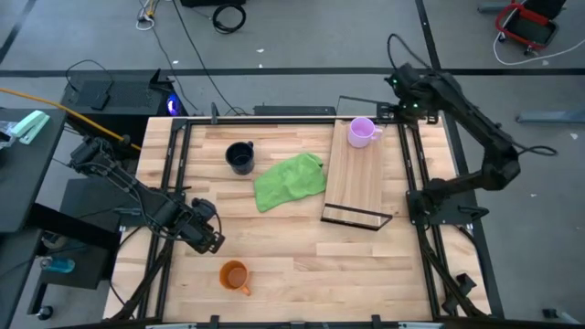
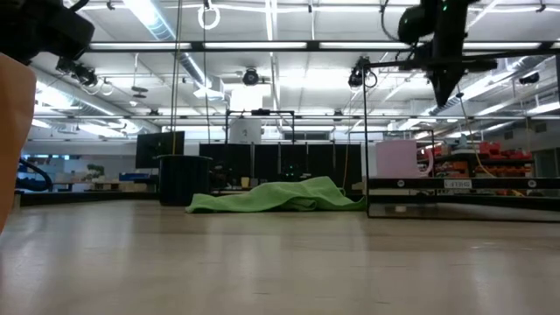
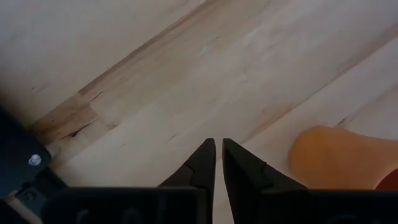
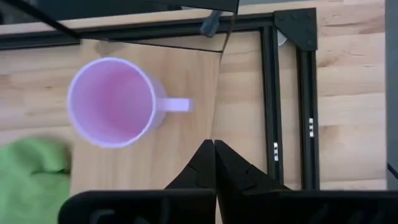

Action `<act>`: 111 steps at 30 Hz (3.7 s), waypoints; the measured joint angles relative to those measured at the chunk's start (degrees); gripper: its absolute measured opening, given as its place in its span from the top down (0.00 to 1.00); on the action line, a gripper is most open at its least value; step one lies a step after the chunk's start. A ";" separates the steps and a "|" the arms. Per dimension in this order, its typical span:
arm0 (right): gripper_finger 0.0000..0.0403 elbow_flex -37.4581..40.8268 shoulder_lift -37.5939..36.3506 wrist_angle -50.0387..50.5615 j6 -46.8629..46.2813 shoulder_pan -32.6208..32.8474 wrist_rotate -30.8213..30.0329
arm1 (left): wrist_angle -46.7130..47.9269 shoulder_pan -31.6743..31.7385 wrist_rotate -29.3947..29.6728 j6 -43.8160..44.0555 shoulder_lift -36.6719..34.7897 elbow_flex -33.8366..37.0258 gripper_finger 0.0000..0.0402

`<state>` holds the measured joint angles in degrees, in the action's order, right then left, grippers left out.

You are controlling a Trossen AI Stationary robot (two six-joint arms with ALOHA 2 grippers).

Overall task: Stack small to large cups/mugs on shelf
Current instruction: Move the shelf to the center

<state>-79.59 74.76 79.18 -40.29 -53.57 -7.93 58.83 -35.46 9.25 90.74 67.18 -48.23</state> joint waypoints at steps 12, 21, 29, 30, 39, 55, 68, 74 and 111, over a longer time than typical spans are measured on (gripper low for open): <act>1.00 14.26 1.21 -14.04 -10.49 0.66 -6.57 | -1.25 -0.01 1.26 -0.04 0.00 0.00 0.92; 1.00 16.89 -2.17 -20.54 -25.16 2.41 -18.88 | -1.21 0.00 1.27 -0.55 0.01 0.00 0.90; 1.00 16.77 -2.18 -25.02 -26.69 4.11 -23.28 | -1.21 0.00 1.47 -0.55 0.00 0.00 0.92; 1.00 16.76 -2.31 -25.24 -26.06 4.39 -23.03 | -1.21 0.00 1.55 -0.66 0.00 0.00 0.92; 1.00 16.76 -6.76 -37.62 -24.19 12.31 -21.60 | -1.16 0.00 1.68 -2.94 0.00 0.00 0.91; 0.96 1.77 6.03 -37.37 -1.11 7.49 -11.94 | -11.45 4.55 8.71 -9.13 -0.17 0.00 0.90; 0.82 -11.35 14.67 -20.87 3.49 0.96 -11.65 | -18.32 10.41 8.79 -16.82 -0.17 0.00 0.92; 0.91 -16.56 17.44 -6.70 0.12 -2.78 -11.65 | -18.68 12.69 8.77 -20.11 -0.20 0.00 0.90; 1.00 -16.95 27.80 8.50 -12.44 -5.21 -18.11 | -24.77 15.06 8.55 -28.94 -0.22 -0.02 0.91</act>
<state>-96.53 102.56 87.68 -52.73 -58.78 -26.04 34.06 -20.40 17.80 61.80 66.96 -48.25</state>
